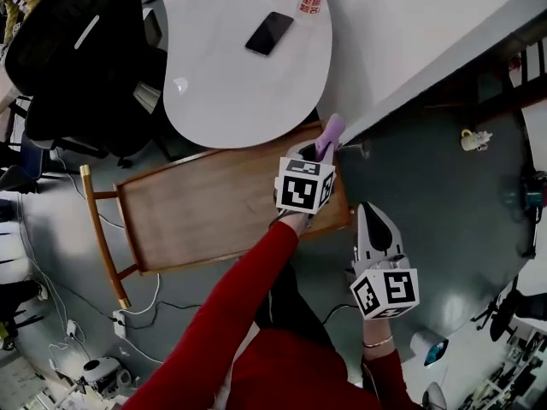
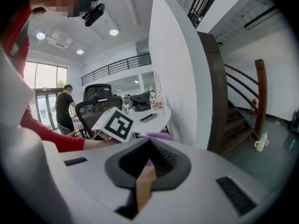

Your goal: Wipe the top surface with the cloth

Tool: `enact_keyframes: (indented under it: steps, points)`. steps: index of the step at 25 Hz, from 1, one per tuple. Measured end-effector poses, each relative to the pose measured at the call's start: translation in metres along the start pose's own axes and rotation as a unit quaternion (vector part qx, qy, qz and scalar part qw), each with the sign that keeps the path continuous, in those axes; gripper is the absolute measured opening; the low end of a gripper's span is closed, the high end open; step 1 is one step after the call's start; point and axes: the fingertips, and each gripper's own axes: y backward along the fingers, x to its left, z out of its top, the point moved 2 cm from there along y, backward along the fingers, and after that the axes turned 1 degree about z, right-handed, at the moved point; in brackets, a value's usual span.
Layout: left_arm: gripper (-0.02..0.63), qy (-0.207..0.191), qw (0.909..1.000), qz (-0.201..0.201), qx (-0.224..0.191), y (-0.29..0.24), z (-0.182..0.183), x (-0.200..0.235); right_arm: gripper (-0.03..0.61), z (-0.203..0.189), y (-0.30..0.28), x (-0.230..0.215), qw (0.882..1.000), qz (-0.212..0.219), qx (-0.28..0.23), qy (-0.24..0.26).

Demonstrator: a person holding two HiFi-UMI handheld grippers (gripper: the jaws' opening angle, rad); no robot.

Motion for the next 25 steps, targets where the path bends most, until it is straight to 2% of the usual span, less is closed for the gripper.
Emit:
enact_keyframes:
  steps: [4,8,11,14,20,23,25]
  points:
    - [0.052,-0.003,0.9991,0.037,0.021,-0.020,-0.007,0.010,0.012,-0.003,0.002,-0.008,1.000,-0.003,0.004,-0.006]
    - [0.052,0.015,0.9969,0.065,0.042,-0.022,-0.016,0.034,0.011,-0.001,-0.015,-0.009,1.000,0.016,0.013,-0.003]
    - [0.052,0.041,0.9940,0.090,0.046,-0.013,-0.026,0.057,0.012,0.001,-0.033,-0.005,0.999,0.041,0.020,0.007]
    - [0.052,0.080,0.9881,0.124,0.043,0.010,-0.035,0.097,0.011,0.003,-0.063,0.011,0.996,0.081,0.031,0.020]
    - [0.052,0.133,0.9687,0.209,0.016,0.081,-0.056,0.181,0.012,0.001,-0.110,0.062,0.985,0.161,0.048,0.037]
    - [0.052,0.148,0.9523,0.267,0.000,0.132,-0.066,0.228,0.012,0.000,-0.124,0.097,0.976,0.204,0.053,0.048]
    - [0.052,0.166,0.9372,0.306,-0.011,0.165,-0.075,0.259,0.011,-0.002,-0.134,0.118,0.972,0.221,0.061,0.044]
